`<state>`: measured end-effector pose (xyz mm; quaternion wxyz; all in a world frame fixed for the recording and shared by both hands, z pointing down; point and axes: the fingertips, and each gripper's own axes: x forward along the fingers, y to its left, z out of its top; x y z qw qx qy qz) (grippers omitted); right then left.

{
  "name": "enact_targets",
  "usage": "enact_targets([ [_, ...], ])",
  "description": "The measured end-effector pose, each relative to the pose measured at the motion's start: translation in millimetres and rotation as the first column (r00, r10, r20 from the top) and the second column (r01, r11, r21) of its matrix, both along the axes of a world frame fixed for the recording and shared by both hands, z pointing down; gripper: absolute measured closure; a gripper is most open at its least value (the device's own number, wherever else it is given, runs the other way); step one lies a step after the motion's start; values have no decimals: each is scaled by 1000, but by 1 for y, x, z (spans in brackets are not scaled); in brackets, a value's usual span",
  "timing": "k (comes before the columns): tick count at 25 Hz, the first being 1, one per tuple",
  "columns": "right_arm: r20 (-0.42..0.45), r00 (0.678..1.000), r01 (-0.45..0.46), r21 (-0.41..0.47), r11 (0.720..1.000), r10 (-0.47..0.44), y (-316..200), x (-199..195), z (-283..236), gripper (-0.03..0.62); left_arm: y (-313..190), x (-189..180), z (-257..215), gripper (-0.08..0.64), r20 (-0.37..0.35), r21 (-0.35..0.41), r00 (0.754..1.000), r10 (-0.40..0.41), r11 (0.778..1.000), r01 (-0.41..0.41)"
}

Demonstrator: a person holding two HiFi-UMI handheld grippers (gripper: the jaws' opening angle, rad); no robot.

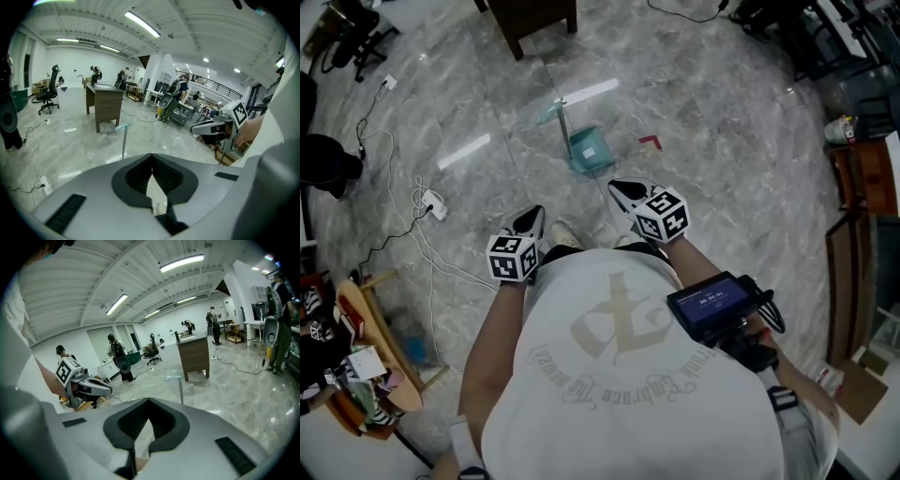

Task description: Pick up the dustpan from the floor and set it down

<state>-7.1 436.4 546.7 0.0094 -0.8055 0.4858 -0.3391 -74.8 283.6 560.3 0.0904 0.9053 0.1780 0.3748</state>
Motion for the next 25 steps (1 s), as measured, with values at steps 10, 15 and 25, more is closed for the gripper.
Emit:
enact_targets([
  [10,-7,999,-36,-72,997,36,-43,20,-4,575,-77,-5,-9,548,-18,-3,999,-43,999,43],
  [15,-61,998,-5,-96,995,-1,-92,47,-4,574,-137,5,-6,548,-55,-3,995,-87,996,87],
  [25,-104,987,103,-183,978,-124,-134,83,-7,574,-174,13,-10,548,-67,-25,985,-157,988,155],
])
